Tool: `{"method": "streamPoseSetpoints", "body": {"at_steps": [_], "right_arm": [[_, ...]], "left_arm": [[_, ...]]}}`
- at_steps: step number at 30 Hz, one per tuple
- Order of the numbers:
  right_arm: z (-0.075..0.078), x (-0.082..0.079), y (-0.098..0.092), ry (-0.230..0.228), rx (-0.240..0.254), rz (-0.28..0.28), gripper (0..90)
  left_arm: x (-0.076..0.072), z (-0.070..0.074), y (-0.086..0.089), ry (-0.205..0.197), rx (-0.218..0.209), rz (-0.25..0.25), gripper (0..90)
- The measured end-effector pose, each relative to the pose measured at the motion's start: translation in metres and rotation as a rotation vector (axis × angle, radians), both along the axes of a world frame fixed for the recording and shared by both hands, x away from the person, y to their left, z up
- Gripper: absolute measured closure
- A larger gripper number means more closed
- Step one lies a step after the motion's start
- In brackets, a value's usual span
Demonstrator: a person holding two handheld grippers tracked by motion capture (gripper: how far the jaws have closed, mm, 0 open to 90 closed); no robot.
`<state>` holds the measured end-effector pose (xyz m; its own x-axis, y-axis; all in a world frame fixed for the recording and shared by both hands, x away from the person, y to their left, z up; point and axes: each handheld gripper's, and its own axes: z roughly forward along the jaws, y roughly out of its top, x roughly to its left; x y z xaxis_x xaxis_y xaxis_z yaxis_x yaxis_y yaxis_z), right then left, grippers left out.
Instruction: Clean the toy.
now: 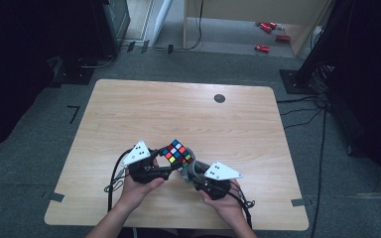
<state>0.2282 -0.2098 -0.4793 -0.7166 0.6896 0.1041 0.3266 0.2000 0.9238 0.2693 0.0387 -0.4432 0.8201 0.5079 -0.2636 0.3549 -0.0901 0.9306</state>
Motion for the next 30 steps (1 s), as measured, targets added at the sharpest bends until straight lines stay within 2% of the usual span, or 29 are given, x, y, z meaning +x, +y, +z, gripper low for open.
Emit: {"method": "streamPoseSetpoints", "body": {"at_steps": [2, 7, 9, 11, 14, 16, 19, 24, 27, 30], "right_arm": [[-0.001, 0.001, -0.003, 0.002, 0.012, -0.014, 70.7], [-0.006, -0.005, 0.017, 0.001, -0.027, 0.048, 70.1], [-0.007, -0.007, 0.02, -0.006, -0.033, 0.056, 70.1], [-0.004, -0.006, 0.015, -0.014, -0.031, 0.04, 70.1], [0.001, -0.002, 0.001, -0.017, 0.007, -0.022, 70.4], [0.001, -0.001, -0.001, -0.013, 0.011, -0.039, 70.2], [-0.003, -0.003, 0.008, -0.015, -0.007, -0.021, 69.9], [-0.007, -0.009, 0.023, -0.017, -0.037, 0.036, 69.7], [-0.003, -0.007, 0.017, -0.029, -0.038, 0.01, 69.8], [0.002, -0.003, 0.005, -0.034, -0.011, -0.055, 69.7]], "left_arm": [[0.0, -0.001, -0.002, 0.003, 0.005, -0.002, 34.6], [-0.001, -0.001, -0.003, -0.004, 0.013, -0.002, 34.5], [-0.001, -0.001, -0.002, -0.004, 0.011, 0.003, 34.5], [0.0, -0.001, -0.001, -0.001, 0.008, 0.008, 34.5], [0.0, 0.0, -0.001, -0.003, 0.006, 0.005, 34.5], [-0.001, -0.001, -0.003, -0.009, 0.012, 0.006, 34.6], [-0.004, 0.0, -0.005, -0.029, 0.027, 0.003, 34.5], [-0.003, -0.001, -0.004, -0.016, 0.022, 0.011, 34.5], [-0.003, 0.0, -0.004, -0.019, 0.018, 0.007, 34.6], [-0.003, 0.0, -0.004, -0.019, 0.017, 0.003, 34.6]]}}
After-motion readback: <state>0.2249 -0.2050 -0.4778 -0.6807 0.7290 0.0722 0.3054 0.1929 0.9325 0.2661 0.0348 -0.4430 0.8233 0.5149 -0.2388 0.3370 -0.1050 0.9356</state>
